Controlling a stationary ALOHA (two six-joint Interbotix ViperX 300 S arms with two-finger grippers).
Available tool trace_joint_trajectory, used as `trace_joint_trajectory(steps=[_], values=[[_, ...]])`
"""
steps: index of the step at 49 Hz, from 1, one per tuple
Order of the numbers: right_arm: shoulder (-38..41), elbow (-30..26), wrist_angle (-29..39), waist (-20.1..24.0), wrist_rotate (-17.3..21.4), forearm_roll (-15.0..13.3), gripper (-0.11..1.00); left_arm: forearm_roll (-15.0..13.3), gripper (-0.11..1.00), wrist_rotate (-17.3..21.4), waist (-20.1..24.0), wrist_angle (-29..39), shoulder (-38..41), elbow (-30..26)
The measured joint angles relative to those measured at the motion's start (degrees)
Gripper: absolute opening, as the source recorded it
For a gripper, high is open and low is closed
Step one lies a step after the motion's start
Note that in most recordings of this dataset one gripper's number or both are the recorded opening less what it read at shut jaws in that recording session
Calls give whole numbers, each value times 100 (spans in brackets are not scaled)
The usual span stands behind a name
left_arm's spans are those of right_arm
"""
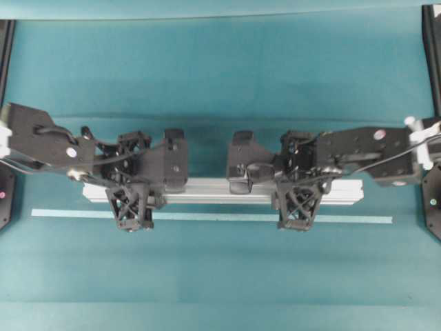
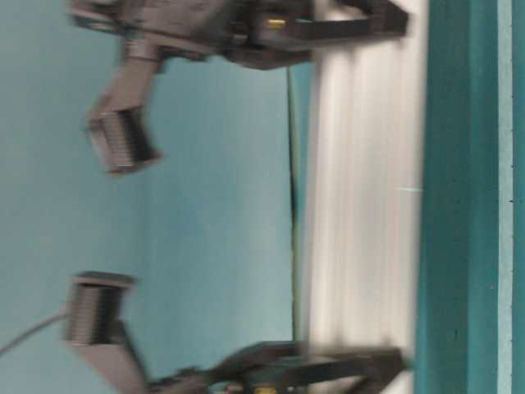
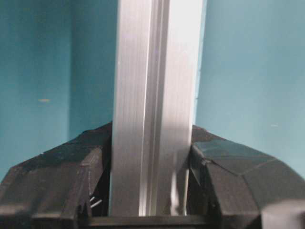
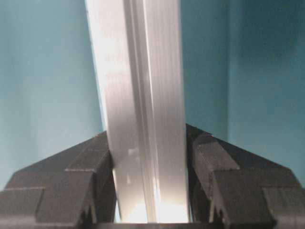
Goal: Lift the metal rail with both hands.
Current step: 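Lift the rail with both grippers and pull it back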
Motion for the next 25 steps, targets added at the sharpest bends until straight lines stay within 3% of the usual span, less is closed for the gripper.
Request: trace_joint_trajectory(steps=[25], values=[[-448,-1397,2048,-35,0,0,38,-18,37,-44,9,1828,-993,-984]])
